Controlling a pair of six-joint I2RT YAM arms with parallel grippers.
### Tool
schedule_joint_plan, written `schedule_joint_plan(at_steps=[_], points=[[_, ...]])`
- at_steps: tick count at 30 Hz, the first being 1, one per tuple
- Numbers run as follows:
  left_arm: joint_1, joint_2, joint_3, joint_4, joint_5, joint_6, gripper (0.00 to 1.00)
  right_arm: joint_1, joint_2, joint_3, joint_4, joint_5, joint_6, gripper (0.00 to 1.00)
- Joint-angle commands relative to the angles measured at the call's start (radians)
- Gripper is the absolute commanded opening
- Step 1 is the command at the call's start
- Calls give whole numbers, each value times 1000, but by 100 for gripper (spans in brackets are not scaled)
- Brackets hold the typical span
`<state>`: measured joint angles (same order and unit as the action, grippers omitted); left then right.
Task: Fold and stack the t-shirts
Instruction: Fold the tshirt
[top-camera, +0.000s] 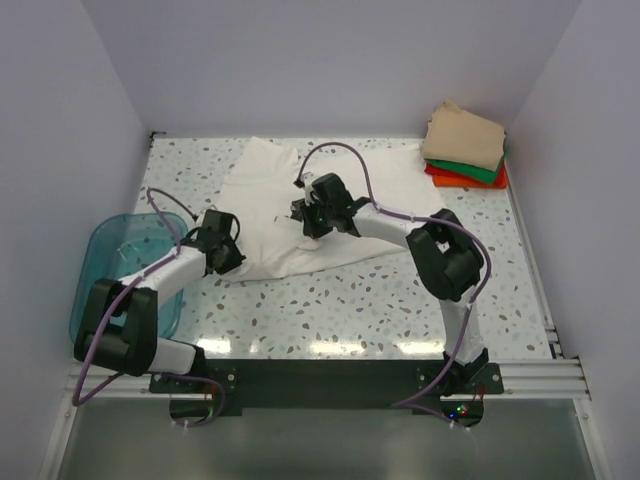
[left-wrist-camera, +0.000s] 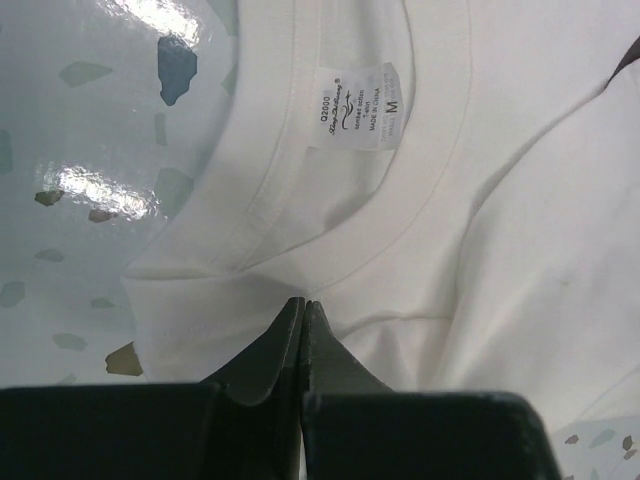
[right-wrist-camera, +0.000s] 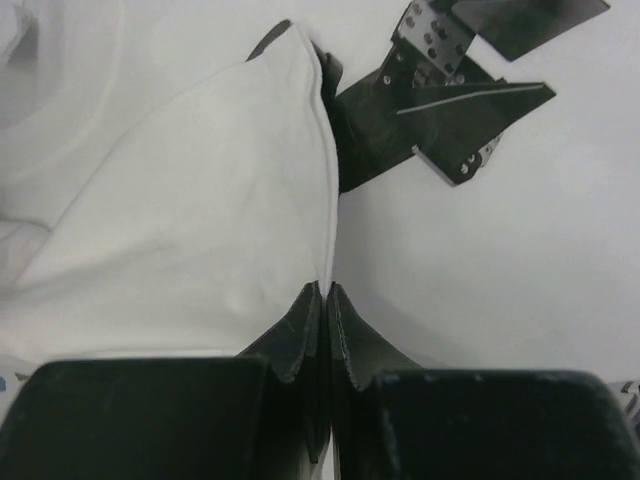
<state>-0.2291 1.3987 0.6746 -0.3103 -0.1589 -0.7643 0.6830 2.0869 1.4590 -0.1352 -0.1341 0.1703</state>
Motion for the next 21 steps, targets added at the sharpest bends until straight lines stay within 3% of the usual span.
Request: schedule_joint_plan(at_steps=[1, 12, 16, 21], points=[[8, -58, 2, 11, 12, 17, 0, 0, -123, -60, 49, -85, -22, 2], [8, -84, -4, 51, 77, 45, 2, 6, -283, -264, 163, -194, 37, 6], [10, -72, -4, 76, 110, 62, 20, 9, -283, -313, 178, -211, 63, 8], [8, -47, 3, 103, 139, 65, 35, 16, -271, -335, 183, -217, 86, 11]])
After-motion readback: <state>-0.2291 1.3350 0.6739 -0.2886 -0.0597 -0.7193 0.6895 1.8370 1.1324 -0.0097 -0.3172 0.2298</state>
